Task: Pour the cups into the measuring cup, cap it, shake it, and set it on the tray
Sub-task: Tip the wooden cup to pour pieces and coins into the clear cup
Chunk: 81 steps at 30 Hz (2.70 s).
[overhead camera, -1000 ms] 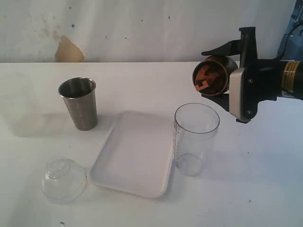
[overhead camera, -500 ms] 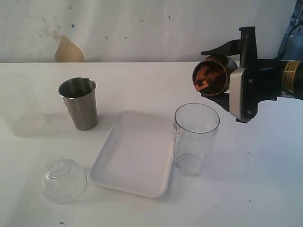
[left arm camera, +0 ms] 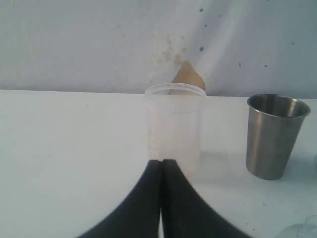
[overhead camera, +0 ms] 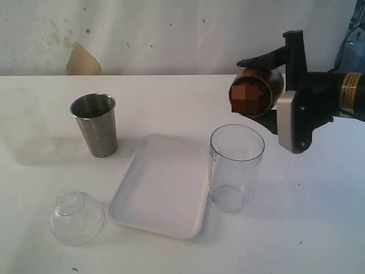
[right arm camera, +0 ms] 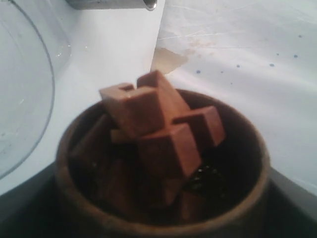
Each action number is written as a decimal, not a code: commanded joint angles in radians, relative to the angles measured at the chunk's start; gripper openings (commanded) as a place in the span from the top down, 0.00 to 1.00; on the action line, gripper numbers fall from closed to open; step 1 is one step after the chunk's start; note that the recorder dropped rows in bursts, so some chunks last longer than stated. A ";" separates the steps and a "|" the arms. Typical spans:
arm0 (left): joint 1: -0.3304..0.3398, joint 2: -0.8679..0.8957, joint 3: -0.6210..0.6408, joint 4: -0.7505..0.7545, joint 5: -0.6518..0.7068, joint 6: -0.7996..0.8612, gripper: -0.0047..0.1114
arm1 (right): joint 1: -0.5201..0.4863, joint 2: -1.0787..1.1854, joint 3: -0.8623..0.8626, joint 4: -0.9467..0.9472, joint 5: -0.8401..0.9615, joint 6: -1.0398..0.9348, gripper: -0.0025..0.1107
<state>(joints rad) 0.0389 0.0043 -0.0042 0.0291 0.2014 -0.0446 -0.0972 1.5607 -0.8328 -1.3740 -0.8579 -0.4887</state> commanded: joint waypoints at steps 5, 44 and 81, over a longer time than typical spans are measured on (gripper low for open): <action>-0.001 -0.004 0.004 -0.010 -0.013 -0.003 0.96 | -0.003 -0.002 -0.007 0.008 -0.023 -0.207 0.98; -0.001 -0.004 0.004 -0.010 -0.013 -0.003 0.96 | -0.003 0.054 -0.017 0.016 -0.108 -0.583 0.98; -0.001 -0.004 0.004 -0.010 -0.013 -0.003 0.96 | -0.003 0.054 -0.015 0.012 -0.247 -0.899 0.98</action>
<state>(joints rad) 0.0389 0.0043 -0.0042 0.0291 0.2014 -0.0446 -0.0972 1.6186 -0.8450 -1.3704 -1.0735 -1.3766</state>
